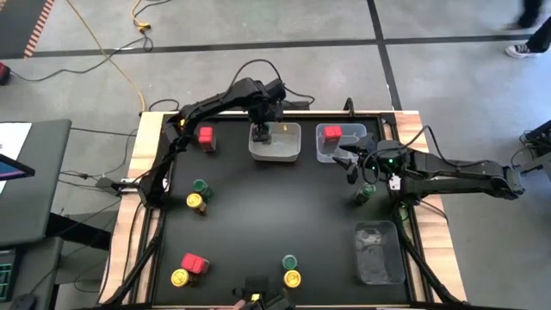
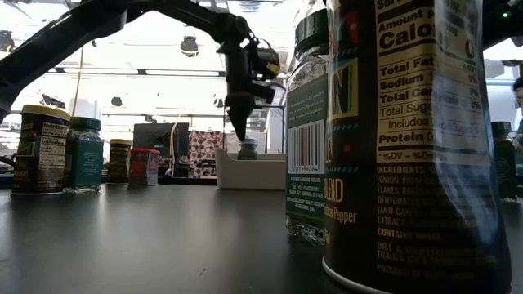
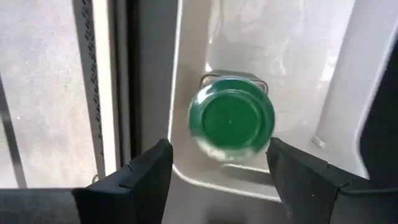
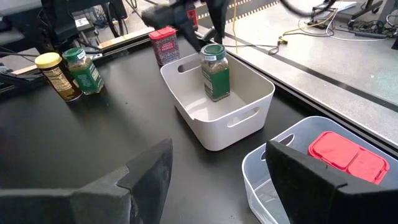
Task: Sort spices by type
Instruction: Put the middle green seasoning bottle into the white bin, then put the right yellow seasoning bottle into the black bin
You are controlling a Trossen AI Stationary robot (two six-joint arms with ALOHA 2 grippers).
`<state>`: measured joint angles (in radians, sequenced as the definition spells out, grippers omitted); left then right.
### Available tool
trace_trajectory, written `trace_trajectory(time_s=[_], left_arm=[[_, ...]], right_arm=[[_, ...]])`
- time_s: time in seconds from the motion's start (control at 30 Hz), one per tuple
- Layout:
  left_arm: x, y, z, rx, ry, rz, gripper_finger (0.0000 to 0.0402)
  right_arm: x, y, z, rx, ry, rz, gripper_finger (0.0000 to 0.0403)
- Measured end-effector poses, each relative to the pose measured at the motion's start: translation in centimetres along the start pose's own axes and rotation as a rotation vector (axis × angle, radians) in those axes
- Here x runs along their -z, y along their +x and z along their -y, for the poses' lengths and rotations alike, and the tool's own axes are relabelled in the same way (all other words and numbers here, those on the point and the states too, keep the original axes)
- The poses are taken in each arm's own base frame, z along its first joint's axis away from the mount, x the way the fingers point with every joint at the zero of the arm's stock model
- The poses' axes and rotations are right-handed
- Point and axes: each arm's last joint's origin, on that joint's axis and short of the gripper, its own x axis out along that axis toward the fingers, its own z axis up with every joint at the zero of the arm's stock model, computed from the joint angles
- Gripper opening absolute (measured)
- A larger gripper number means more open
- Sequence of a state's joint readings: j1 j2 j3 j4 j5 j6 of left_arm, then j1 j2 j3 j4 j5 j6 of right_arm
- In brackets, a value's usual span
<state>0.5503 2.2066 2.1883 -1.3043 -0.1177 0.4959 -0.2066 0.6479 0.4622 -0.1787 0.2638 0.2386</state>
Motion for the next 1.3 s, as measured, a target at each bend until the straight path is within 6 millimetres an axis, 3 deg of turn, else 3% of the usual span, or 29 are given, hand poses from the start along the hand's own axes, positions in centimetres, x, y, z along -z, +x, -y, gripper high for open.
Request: trace_trajectory(time_s=[0.17, 0.33, 0.53, 0.73, 1.07, 1.3], left_arm=[[0.7, -2.8, 0.0, 0.022, -0.098, -0.045, 0.025], [1.1, -5.4, 1.3, 0.092, -0.266, -0.053, 0.025], [0.6, -10.7, 6.3, 0.192, -0.246, 0.098, 0.025], [-1.2, -13.3, 12.7, 0.226, -0.171, 0.213, 0.025], [-4.5, -11.7, 22.9, 0.267, -0.108, 0.38, 0.025], [-5.2, -9.5, 27.8, 0.226, -0.112, 0.466, 0.025]], right_arm=[[0.0, 0.0, 0.0, 0.0, 0.0, 0.0, 0.0286], [0.2, 0.0, -0.1, -0.004, -0.007, -0.017, 0.0286], [0.9, -0.2, -0.4, -0.036, -0.002, -0.088, 0.0286], [1.2, -0.6, -1.4, -0.153, 0.011, -0.137, 0.0286], [-1.2, -3.9, -3.0, -0.286, -0.039, -0.241, 0.0286], [-2.4, -5.3, -4.2, -0.382, -0.07, -0.231, 0.0285]])
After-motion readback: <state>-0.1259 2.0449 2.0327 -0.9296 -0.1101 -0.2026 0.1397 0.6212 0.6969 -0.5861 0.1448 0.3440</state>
